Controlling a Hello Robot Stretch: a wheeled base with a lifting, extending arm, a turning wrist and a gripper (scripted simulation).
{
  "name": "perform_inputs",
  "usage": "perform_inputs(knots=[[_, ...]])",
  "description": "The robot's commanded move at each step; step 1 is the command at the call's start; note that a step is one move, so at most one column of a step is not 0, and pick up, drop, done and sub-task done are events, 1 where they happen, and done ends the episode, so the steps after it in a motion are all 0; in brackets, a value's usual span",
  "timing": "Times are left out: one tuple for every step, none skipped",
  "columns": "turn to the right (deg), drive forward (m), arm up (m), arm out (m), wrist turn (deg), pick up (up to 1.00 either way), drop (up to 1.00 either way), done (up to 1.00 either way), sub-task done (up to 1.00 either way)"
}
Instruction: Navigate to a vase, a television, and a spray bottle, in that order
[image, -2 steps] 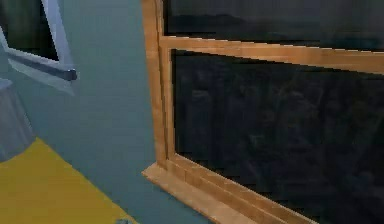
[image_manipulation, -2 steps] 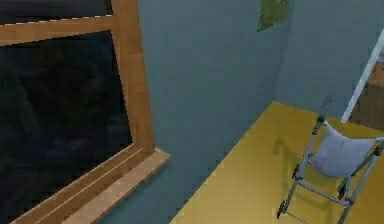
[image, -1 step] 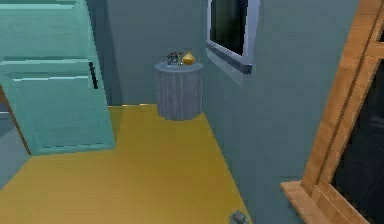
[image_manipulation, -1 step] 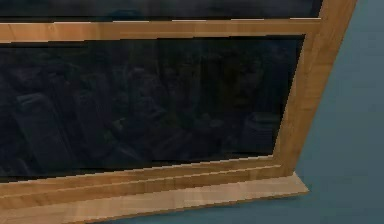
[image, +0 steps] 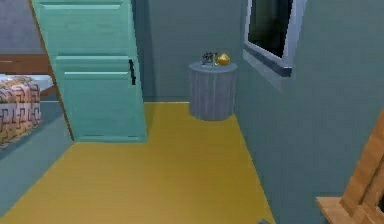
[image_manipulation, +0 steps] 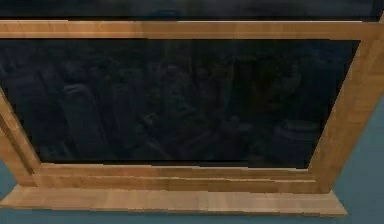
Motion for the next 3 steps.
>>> perform_inputs(knots=[[0.0,1.0,0.0,0.0,0.0,0.0,0.0,0.0,0.0],[0.0,1.0,0.0,0.0,0.0,0.0,0.0,0.0,0.0],[-12.0,0.0,0.0,0.0,0.0,0.0,0.0,0.0,0.0]])
